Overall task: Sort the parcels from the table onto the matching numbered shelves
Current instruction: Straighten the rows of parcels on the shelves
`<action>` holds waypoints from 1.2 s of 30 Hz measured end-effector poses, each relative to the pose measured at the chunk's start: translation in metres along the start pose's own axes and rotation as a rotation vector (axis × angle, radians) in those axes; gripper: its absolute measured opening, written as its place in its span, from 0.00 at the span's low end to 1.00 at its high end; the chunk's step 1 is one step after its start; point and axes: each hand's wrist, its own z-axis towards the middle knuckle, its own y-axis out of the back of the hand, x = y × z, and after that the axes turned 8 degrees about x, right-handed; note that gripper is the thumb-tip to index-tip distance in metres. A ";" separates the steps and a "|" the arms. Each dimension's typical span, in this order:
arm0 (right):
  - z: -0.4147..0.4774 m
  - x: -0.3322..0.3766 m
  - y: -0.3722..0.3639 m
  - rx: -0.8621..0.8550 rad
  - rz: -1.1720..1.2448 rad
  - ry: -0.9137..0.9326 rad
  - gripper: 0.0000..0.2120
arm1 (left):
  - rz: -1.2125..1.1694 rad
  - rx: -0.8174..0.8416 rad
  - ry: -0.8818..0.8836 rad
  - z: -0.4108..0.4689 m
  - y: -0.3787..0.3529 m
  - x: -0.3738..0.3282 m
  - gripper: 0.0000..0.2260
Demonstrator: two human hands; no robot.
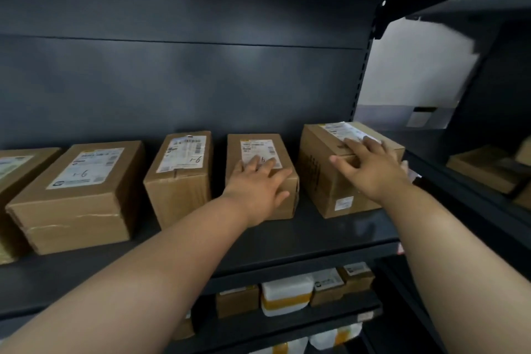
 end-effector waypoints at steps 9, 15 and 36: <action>0.027 0.006 -0.013 -0.075 0.022 0.047 0.33 | 0.028 -0.045 0.085 0.021 -0.008 -0.011 0.22; 0.032 0.008 -0.014 -0.074 0.003 0.041 0.34 | 0.035 -0.061 0.121 0.019 -0.010 -0.014 0.22; -0.028 0.033 -0.051 -0.355 -0.031 0.560 0.31 | 0.072 -0.208 0.133 -0.045 0.002 -0.035 0.26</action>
